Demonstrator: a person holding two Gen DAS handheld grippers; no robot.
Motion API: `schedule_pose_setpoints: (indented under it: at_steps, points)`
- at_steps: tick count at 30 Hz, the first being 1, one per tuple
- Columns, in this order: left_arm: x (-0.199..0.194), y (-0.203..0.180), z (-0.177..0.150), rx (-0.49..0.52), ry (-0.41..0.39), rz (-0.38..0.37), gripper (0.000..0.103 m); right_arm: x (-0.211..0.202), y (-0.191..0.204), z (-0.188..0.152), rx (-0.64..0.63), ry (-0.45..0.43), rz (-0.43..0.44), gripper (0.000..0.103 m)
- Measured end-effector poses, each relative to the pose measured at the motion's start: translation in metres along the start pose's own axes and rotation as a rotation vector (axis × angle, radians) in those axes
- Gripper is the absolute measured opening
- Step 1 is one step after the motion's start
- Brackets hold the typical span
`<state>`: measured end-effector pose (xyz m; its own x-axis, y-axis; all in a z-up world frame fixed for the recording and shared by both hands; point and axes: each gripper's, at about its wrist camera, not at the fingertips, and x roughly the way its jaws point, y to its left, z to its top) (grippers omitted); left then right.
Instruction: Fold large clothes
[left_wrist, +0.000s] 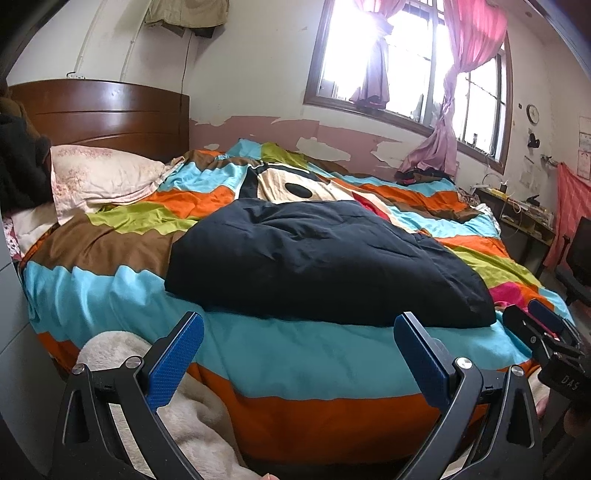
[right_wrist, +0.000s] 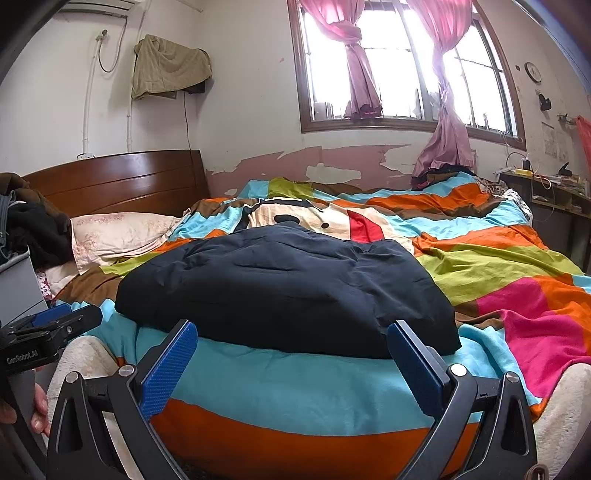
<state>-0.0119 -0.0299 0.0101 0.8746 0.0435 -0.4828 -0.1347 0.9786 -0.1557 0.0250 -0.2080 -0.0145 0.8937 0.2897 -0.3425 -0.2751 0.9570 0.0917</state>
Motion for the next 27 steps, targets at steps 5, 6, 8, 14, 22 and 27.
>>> schedule_pose_setpoints:
  at_steps: [5, 6, 8, 14, 22, 27]
  points:
    - [-0.0018, -0.0015, 0.0007, 0.006, -0.007, -0.004, 0.101, -0.0006, 0.0001, 0.0000, 0.003, -0.001, 0.002, 0.103]
    - [-0.0018, -0.0016, 0.0010, 0.006, -0.007, -0.012, 0.101, -0.0008, 0.0003, 0.0003, 0.005, -0.001, 0.003, 0.103]
    - [-0.0022, -0.0016, 0.0010, 0.005, -0.008, -0.017, 0.101, -0.0008, 0.0006, 0.0002, 0.002, -0.002, 0.003, 0.103]
    - [-0.0031, -0.0014, 0.0007, 0.002, -0.014, -0.025, 0.101, 0.0015, 0.0008, 0.0004, 0.002, 0.007, 0.011, 0.103]
    - [-0.0055, -0.0019, 0.0020, 0.005, -0.024, -0.004, 0.101, 0.0014, 0.0004, 0.0011, 0.003, 0.005, 0.009, 0.103]
    - [-0.0037, -0.0029, 0.0005, 0.032, -0.007, 0.007, 0.101, 0.0014, 0.0001, 0.0014, 0.004, 0.007, 0.011, 0.103]
